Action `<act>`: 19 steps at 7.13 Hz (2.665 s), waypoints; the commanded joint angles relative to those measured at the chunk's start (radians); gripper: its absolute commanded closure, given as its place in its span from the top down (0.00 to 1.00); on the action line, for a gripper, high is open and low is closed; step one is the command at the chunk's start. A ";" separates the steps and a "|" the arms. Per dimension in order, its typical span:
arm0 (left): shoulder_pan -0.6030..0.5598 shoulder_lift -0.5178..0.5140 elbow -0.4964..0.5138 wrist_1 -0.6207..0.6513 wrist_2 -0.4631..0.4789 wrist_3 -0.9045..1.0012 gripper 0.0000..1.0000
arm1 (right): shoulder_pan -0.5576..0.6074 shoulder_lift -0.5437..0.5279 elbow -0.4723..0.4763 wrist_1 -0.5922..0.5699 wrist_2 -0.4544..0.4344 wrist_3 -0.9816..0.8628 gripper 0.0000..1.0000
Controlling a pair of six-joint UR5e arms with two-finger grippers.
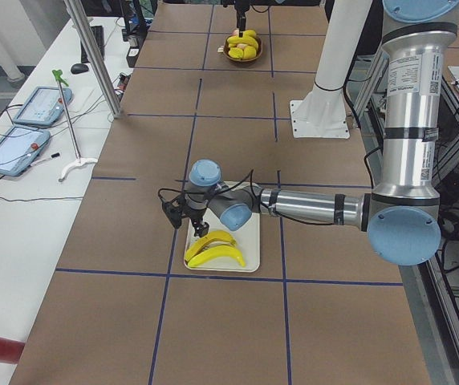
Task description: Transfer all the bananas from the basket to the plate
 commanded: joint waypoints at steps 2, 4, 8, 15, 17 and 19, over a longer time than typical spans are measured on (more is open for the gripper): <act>0.084 -0.024 -0.246 0.149 -0.082 0.006 1.00 | 0.008 -0.119 0.044 0.018 -0.037 -0.035 1.00; 0.162 -0.051 -0.278 0.152 -0.076 -0.005 1.00 | 0.006 -0.292 0.026 0.242 -0.043 -0.025 1.00; 0.179 -0.058 -0.284 0.152 -0.074 -0.007 1.00 | -0.122 -0.421 -0.129 0.569 -0.231 0.199 1.00; 0.181 -0.058 -0.282 0.152 -0.074 -0.007 1.00 | -0.243 -0.451 -0.190 0.562 -0.323 0.242 0.85; 0.181 -0.058 -0.284 0.152 -0.074 -0.007 1.00 | -0.244 -0.449 -0.194 0.562 -0.323 0.241 0.52; 0.181 -0.056 -0.284 0.152 -0.074 -0.007 1.00 | -0.244 -0.448 -0.195 0.562 -0.323 0.241 0.25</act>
